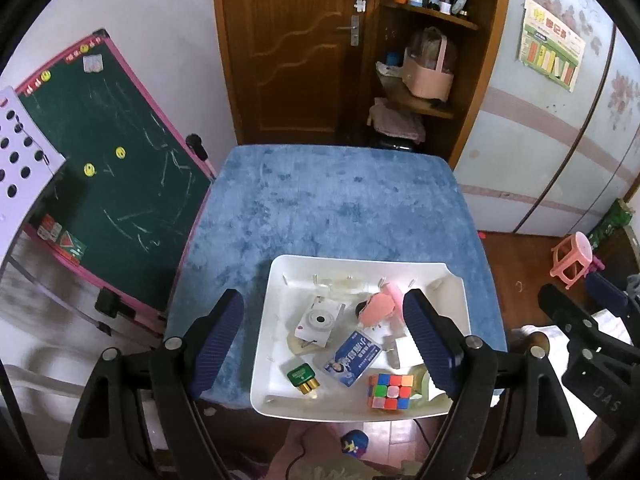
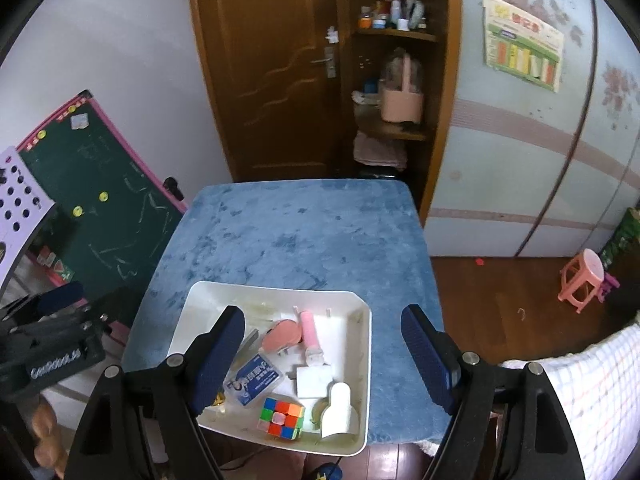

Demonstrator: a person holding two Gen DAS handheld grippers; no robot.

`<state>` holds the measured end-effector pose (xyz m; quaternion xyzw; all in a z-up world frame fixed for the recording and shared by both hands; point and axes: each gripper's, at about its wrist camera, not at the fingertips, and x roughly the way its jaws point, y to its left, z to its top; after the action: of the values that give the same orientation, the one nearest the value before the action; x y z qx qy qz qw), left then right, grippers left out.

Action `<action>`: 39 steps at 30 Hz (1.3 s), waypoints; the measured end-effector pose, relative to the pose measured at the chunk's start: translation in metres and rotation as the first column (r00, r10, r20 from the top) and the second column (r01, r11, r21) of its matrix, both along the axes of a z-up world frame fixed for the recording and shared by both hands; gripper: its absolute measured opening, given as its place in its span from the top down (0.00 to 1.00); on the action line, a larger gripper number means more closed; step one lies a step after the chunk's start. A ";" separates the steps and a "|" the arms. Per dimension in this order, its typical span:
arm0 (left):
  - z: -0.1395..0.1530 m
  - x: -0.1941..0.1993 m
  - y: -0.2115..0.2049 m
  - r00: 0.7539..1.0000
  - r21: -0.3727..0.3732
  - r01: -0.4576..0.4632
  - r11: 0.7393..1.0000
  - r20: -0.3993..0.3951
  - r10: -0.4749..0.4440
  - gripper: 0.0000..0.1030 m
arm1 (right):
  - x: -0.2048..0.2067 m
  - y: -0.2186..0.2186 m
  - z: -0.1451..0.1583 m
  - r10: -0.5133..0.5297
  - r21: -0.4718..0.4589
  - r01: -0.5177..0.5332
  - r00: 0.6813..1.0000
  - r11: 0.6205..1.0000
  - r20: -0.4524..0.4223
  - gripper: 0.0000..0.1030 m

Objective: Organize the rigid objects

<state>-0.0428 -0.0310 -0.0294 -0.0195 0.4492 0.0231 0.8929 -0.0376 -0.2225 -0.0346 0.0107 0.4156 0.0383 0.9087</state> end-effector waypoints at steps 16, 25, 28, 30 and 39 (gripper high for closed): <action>0.005 -0.001 -0.002 1.000 0.002 0.008 1.000 0.009 -0.008 0.18 | -0.004 0.007 0.000 -0.004 -0.015 0.004 1.000 1.000 0.003 0.21; 0.002 0.001 -0.003 1.000 0.000 0.017 1.000 -0.001 -0.017 0.18 | -0.005 0.010 0.005 -0.005 -0.020 0.005 0.999 1.000 0.033 0.21; -0.001 0.002 -0.004 1.000 -0.005 0.024 1.000 -0.010 -0.024 0.18 | -0.004 0.007 0.006 -0.014 -0.014 0.014 0.999 1.000 0.040 0.21; -0.002 0.003 -0.004 1.000 -0.006 0.026 1.000 -0.013 -0.026 0.18 | -0.004 0.006 0.006 -0.016 -0.011 0.017 0.999 1.000 0.040 0.21; -0.004 0.003 -0.003 0.999 -0.015 0.027 1.000 -0.016 -0.027 0.18 | -0.004 0.005 0.006 -0.015 -0.010 0.015 0.999 1.000 0.039 0.21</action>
<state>-0.0394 -0.0344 -0.0330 -0.0199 0.4570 0.0079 0.8892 -0.0412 -0.2170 -0.0282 0.0084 0.3977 0.0295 0.9170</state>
